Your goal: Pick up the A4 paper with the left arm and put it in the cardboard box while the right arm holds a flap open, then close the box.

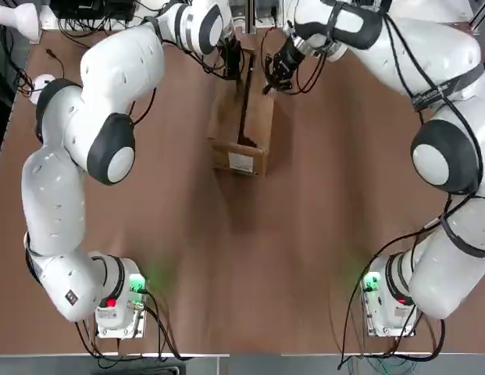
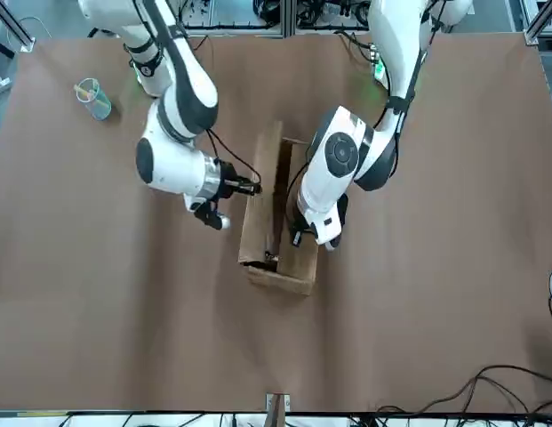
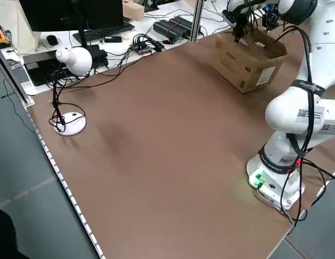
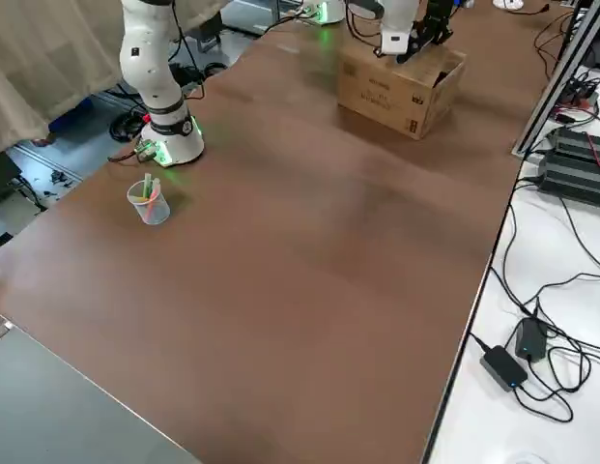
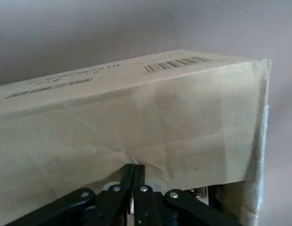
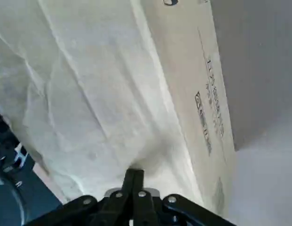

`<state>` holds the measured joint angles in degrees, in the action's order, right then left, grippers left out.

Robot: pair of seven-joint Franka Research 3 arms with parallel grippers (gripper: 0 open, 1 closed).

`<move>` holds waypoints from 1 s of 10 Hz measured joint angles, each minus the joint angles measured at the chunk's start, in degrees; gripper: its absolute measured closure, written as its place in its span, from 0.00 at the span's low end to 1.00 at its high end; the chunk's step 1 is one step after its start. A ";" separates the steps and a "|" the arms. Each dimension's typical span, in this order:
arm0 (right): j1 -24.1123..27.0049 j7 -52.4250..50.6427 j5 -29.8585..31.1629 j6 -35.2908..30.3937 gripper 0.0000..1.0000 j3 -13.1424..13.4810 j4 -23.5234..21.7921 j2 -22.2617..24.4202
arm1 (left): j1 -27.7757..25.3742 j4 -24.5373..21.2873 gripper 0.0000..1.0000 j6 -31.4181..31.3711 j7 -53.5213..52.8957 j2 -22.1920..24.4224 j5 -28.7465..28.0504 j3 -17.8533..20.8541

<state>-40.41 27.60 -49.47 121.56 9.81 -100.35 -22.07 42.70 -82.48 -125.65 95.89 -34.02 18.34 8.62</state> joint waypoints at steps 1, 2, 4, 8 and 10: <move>-0.54 0.11 0.00 1.16 0.99 0.00 -0.05 -0.49 | -0.02 0.21 0.93 -0.08 0.00 0.06 0.00 0.01; -1.17 0.24 -0.01 2.75 0.99 0.00 -0.32 -0.89 | -0.03 0.82 0.93 -0.23 0.00 0.07 0.00 0.07; -2.54 0.26 -0.01 6.52 0.99 0.10 -1.92 -0.89 | -0.20 2.82 0.93 2.66 -0.03 1.02 -0.05 0.44; -5.53 0.22 0.01 14.10 0.99 0.43 -5.21 0.36 | -3.31 5.88 0.87 13.39 -3.12 7.47 -5.89 0.77; -6.44 -0.22 0.01 16.91 0.99 0.50 -6.79 1.11 | -6.64 5.98 0.69 16.91 -13.40 9.71 -7.24 0.85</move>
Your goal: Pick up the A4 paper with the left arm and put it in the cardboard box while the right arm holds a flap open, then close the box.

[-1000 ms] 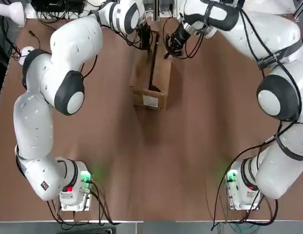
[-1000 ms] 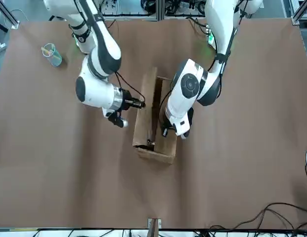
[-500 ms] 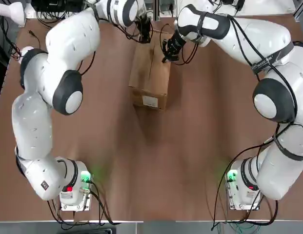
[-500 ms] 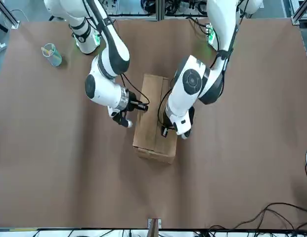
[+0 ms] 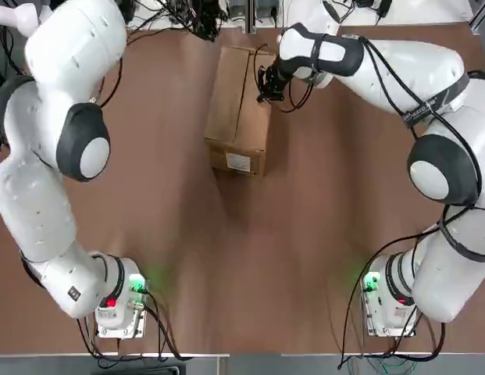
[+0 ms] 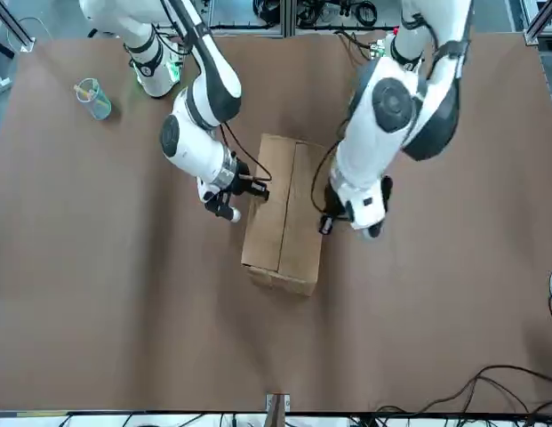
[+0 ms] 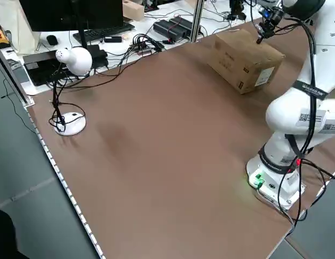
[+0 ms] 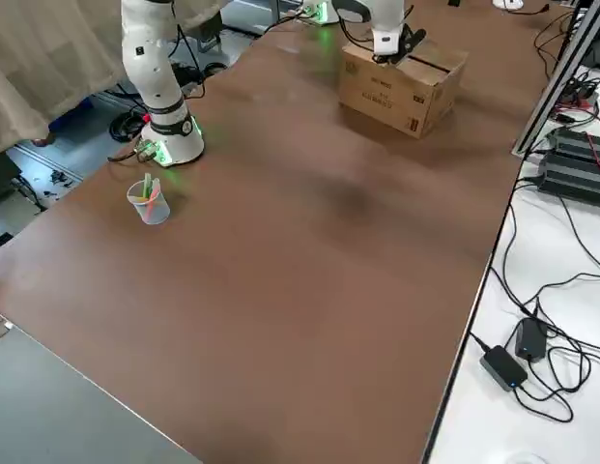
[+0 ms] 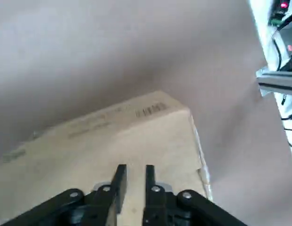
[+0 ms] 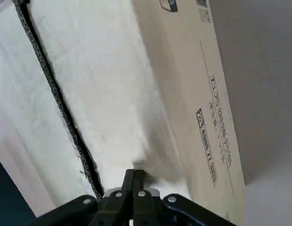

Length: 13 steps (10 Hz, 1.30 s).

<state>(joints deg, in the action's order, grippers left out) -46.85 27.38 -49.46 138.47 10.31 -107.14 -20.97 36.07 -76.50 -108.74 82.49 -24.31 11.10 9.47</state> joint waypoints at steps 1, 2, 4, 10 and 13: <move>-0.23 -0.05 0.00 0.72 0.99 0.01 -0.36 0.13 | -1.96 0.06 0.55 2.37 -6.69 1.03 -0.32 0.05; -0.45 -0.21 0.00 1.39 0.99 0.01 -0.70 0.25 | -3.99 0.13 0.40 4.41 -13.04 2.31 -0.95 0.10; -0.80 -0.56 0.00 2.47 0.99 0.04 -1.26 0.48 | -7.71 0.20 0.11 8.59 -27.42 5.17 -2.48 0.15; -1.12 0.09 0.00 2.82 0.95 0.26 -1.71 0.96 | -22.26 -0.25 0.00 14.19 -68.34 9.36 -4.23 -2.81; -1.37 2.09 0.00 -1.44 0.88 2.19 -0.79 1.31 | -22.77 -5.21 0.00 13.93 -81.58 15.67 -5.66 -3.26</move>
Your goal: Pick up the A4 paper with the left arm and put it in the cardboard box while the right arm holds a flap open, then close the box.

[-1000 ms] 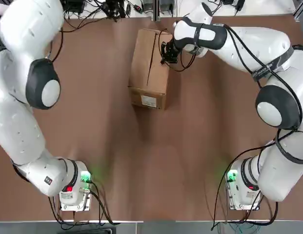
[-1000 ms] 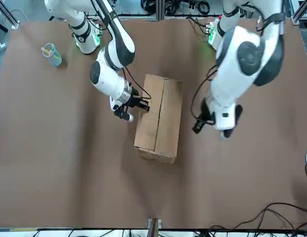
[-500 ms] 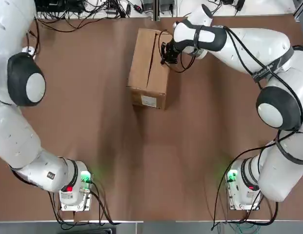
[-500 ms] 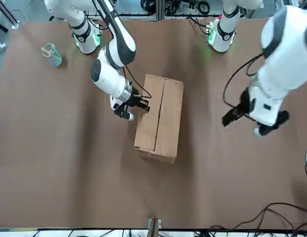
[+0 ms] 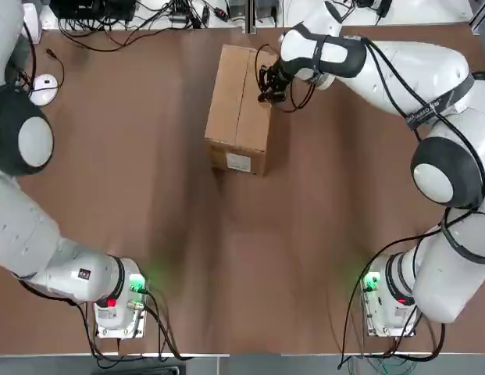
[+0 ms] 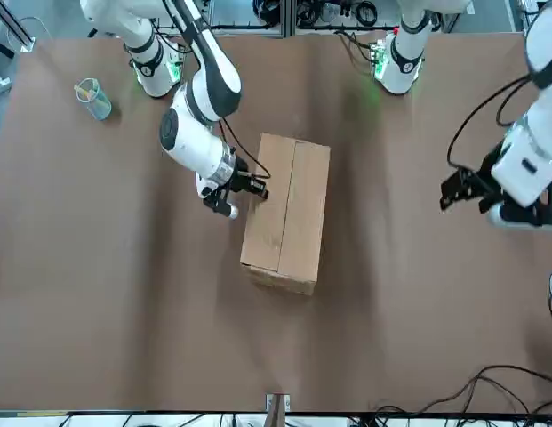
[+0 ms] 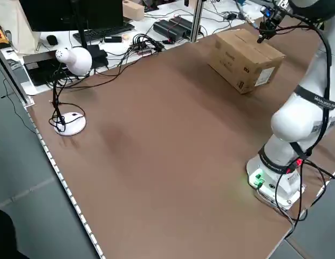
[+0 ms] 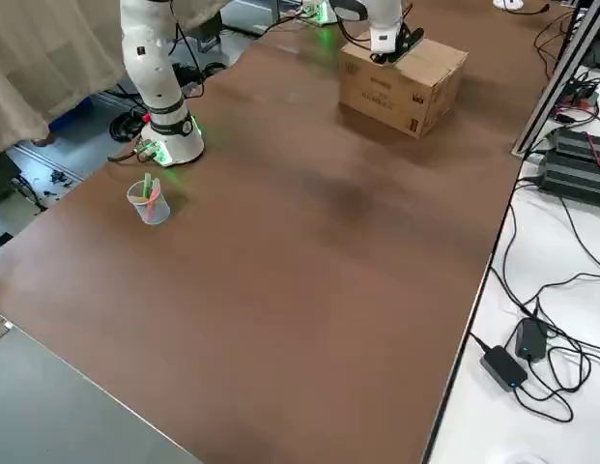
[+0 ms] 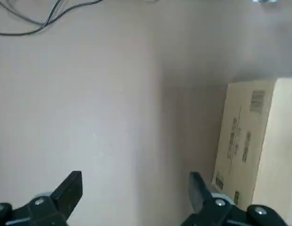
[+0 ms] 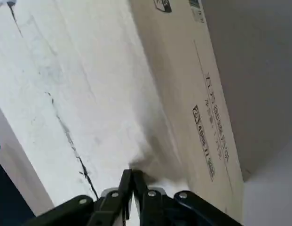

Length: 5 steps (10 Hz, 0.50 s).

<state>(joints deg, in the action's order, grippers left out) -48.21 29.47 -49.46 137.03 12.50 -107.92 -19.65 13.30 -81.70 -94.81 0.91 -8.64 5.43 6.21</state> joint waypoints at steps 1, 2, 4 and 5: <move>-0.13 1.19 1.13 -2.53 0.74 1.23 0.62 0.48 | 0.00 -2.32 0.00 0.00 -1.30 2.39 -0.03 -0.20; -0.21 4.01 4.41 -6.98 0.60 3.15 2.18 1.41 | 0.00 -4.07 0.00 0.00 -1.64 4.05 -0.03 -0.68; -0.19 10.16 11.39 -18.17 0.48 7.22 8.90 3.01 | 0.09 -5.14 0.00 -0.15 -1.66 4.77 -0.03 -1.54; -0.19 11.24 13.22 -22.95 0.39 9.27 12.45 3.33 | 0.10 -5.42 0.00 -0.35 -1.65 4.77 -0.04 -1.64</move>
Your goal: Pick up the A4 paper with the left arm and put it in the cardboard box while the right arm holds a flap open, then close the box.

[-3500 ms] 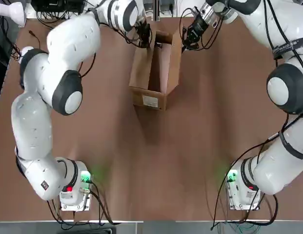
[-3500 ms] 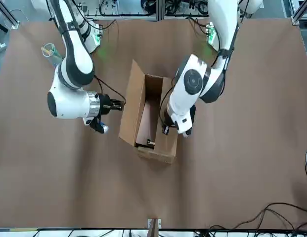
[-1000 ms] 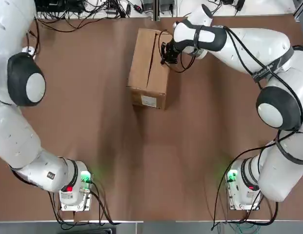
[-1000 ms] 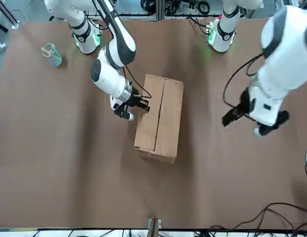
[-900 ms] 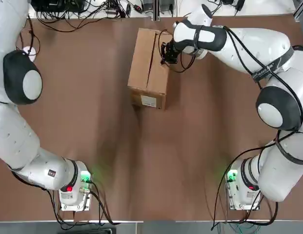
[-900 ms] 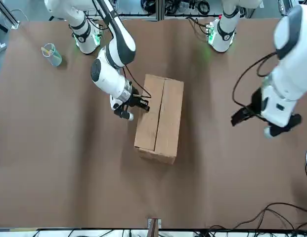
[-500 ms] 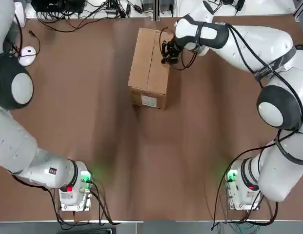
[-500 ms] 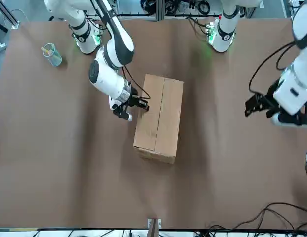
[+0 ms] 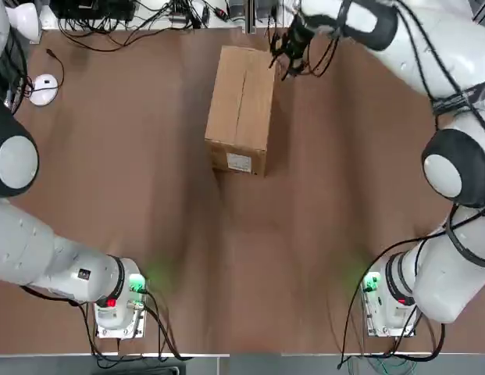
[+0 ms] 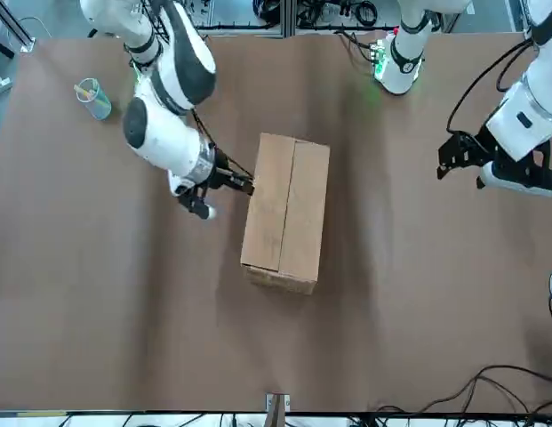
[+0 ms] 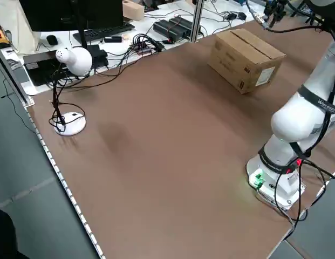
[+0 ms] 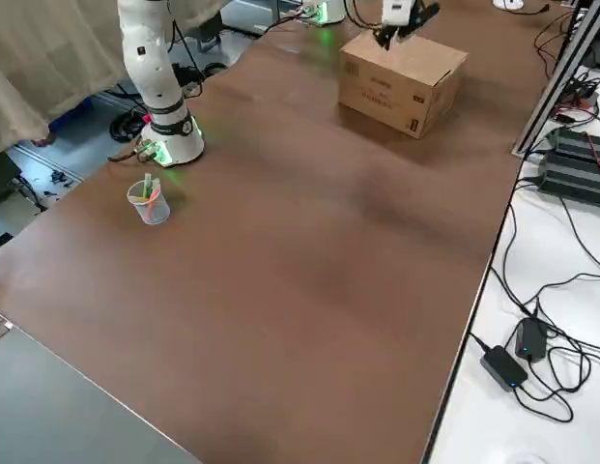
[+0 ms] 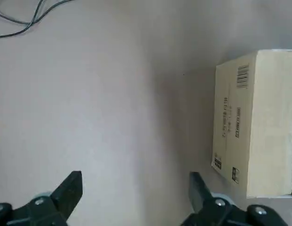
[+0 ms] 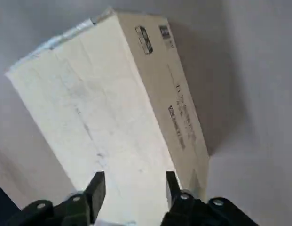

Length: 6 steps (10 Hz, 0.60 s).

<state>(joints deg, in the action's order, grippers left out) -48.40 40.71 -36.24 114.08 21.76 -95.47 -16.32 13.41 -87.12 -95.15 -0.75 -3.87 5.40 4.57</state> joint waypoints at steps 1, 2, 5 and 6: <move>0.02 0.23 2.31 -4.88 0.35 2.92 3.31 0.10 | -0.10 -0.08 0.00 -0.13 0.02 0.00 0.00 0.00; 0.11 0.22 5.55 -10.12 0.20 6.59 6.70 0.17 | -0.17 -0.09 0.00 -0.18 0.04 0.01 0.00 0.00; 1.49 -12.21 14.64 -23.11 0.00 17.16 14.18 0.63 | -0.64 -0.08 0.00 -0.24 1.22 0.08 0.00 -0.16; 1.85 -18.08 16.36 -25.06 0.00 20.43 15.20 0.70 | -1.50 -0.08 0.00 -0.26 2.05 0.13 0.00 -0.85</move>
<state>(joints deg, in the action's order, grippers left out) -46.55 22.63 -19.88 89.02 42.19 -80.27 -15.62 11.91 -87.20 -95.42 1.31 -3.74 5.39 3.71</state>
